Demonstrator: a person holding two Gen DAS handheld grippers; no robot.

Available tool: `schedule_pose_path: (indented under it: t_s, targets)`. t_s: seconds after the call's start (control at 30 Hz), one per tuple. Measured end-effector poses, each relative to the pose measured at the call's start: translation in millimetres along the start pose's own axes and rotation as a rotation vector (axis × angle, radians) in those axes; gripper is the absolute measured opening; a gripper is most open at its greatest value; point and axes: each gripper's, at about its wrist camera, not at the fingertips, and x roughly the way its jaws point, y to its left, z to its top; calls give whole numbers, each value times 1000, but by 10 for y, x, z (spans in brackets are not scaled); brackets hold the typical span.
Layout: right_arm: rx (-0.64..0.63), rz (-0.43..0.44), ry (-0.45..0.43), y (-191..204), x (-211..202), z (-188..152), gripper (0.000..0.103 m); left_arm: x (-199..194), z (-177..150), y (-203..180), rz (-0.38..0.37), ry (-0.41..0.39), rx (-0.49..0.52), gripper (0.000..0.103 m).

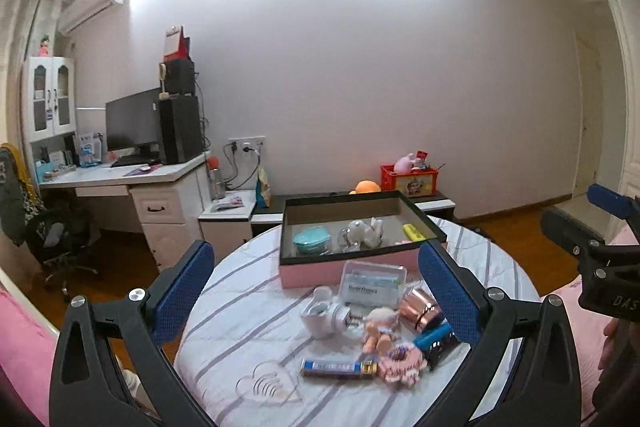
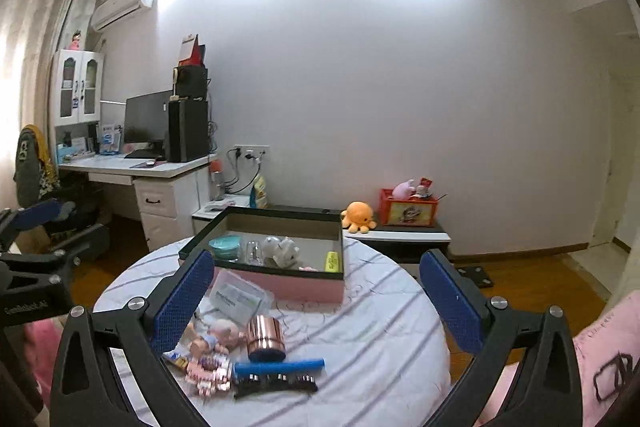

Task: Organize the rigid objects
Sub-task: 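Withdraw both tools away from the box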

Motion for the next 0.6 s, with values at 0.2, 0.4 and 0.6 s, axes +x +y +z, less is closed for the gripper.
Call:
schedule_pose_path:
  t_s: [0.2,0.4,0.6]
  targets:
    - [22,-10,25,-37,-135,-101,103,-92,-117,23,9,28,4,103]
    - [24,-25,39,-36,-211,-166,103,-78,-174,107,21,54,-8,103]
    - [19,-13,111,-17,-6,-272,103,82,-298,251,47,115,-20,103]
